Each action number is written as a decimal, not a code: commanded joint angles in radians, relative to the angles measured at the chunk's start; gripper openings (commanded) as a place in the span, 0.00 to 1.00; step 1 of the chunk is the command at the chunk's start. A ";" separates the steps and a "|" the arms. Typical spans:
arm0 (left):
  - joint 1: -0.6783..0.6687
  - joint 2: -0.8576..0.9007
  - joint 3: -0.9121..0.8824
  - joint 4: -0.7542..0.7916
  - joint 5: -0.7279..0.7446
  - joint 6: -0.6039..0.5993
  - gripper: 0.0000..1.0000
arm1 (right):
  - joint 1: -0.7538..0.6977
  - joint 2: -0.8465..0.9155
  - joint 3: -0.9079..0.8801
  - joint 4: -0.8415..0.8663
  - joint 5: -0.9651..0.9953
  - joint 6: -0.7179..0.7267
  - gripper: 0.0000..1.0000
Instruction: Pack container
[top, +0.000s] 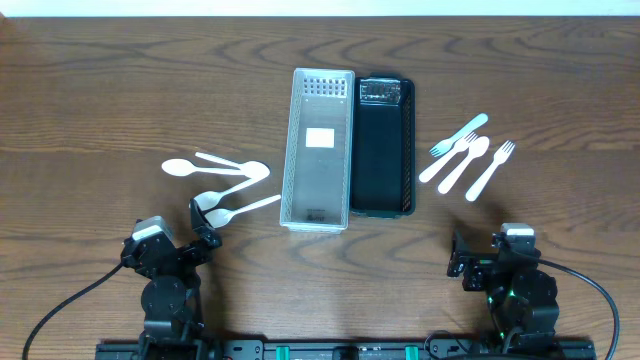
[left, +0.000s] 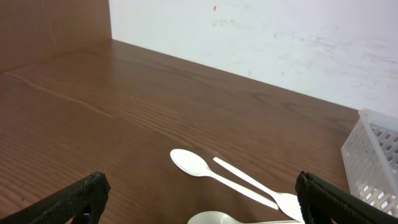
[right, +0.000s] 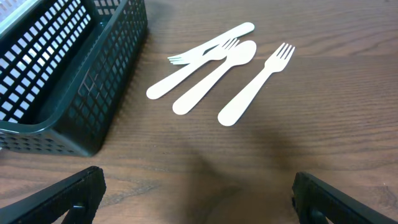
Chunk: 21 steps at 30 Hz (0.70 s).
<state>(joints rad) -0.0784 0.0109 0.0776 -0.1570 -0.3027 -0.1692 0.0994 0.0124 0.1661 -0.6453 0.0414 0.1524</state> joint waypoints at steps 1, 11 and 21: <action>0.006 -0.006 -0.017 -0.032 -0.013 -0.008 0.98 | -0.008 -0.007 -0.011 0.001 0.007 0.011 0.99; 0.006 -0.006 -0.017 -0.025 -0.005 -0.010 0.98 | -0.008 -0.007 -0.011 0.003 -0.051 0.012 0.99; 0.006 -0.006 -0.013 -0.033 0.111 -0.008 0.98 | -0.008 -0.006 0.002 0.038 -0.088 0.068 0.99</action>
<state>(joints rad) -0.0784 0.0109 0.0780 -0.1589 -0.2504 -0.1692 0.0994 0.0124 0.1661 -0.6231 -0.0242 0.1955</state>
